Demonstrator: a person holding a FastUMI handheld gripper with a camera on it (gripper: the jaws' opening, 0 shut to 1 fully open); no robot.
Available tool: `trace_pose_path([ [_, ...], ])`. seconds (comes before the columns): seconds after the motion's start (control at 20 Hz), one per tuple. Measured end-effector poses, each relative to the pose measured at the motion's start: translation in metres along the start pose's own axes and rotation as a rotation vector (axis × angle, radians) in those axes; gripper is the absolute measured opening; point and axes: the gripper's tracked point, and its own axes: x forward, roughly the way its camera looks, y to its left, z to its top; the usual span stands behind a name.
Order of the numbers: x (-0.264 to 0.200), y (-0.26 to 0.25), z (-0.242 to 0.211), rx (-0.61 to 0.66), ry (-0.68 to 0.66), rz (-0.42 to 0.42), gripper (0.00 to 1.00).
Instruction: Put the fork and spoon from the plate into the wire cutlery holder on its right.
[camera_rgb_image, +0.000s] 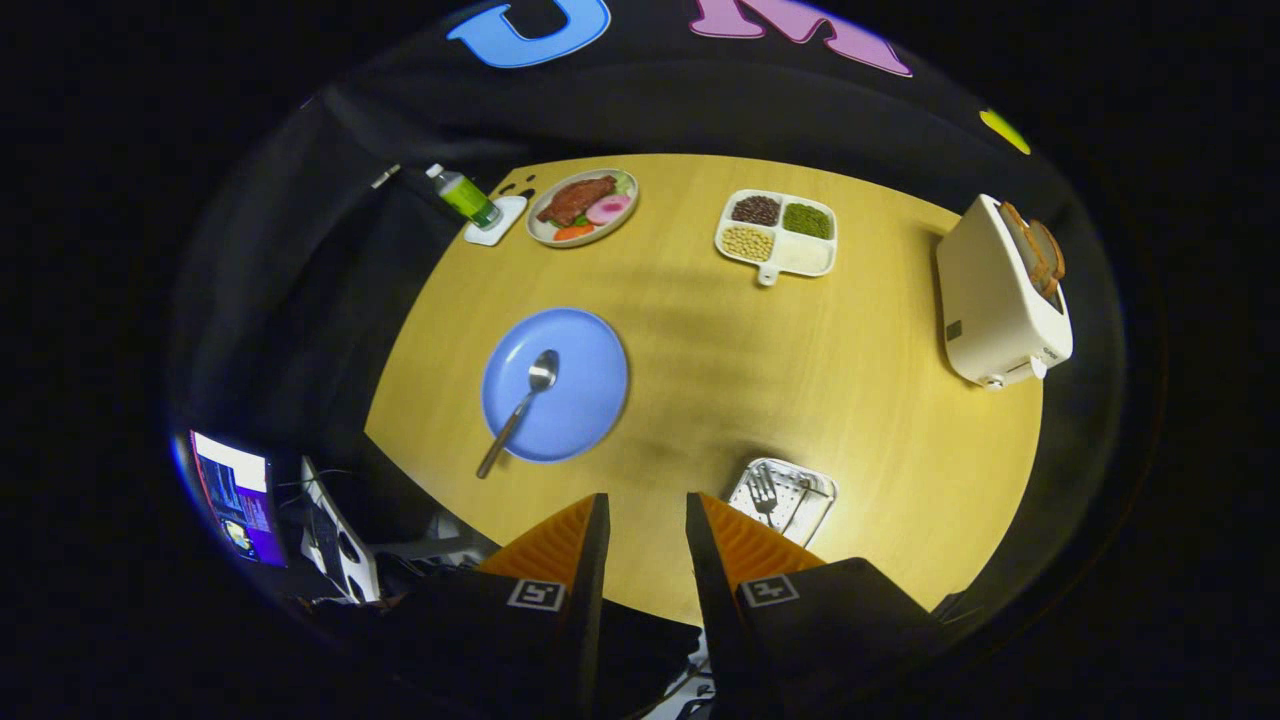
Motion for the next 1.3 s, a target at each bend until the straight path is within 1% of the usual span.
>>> trace_pose_path([
  [0.2,0.025,0.050,-0.004,-0.009,0.004,0.036,0.49],
  [0.3,0.039,0.072,-0.007,0.010,0.017,0.042,0.49],
  [0.5,0.082,0.104,-0.009,0.059,0.033,0.053,0.49],
  [0.7,0.120,0.121,-0.006,0.123,0.039,0.043,0.49],
  [1.05,0.178,0.129,-0.008,0.200,0.074,-0.010,0.49],
  [1.3,0.212,0.129,-0.011,0.223,0.097,-0.069,0.49],
])
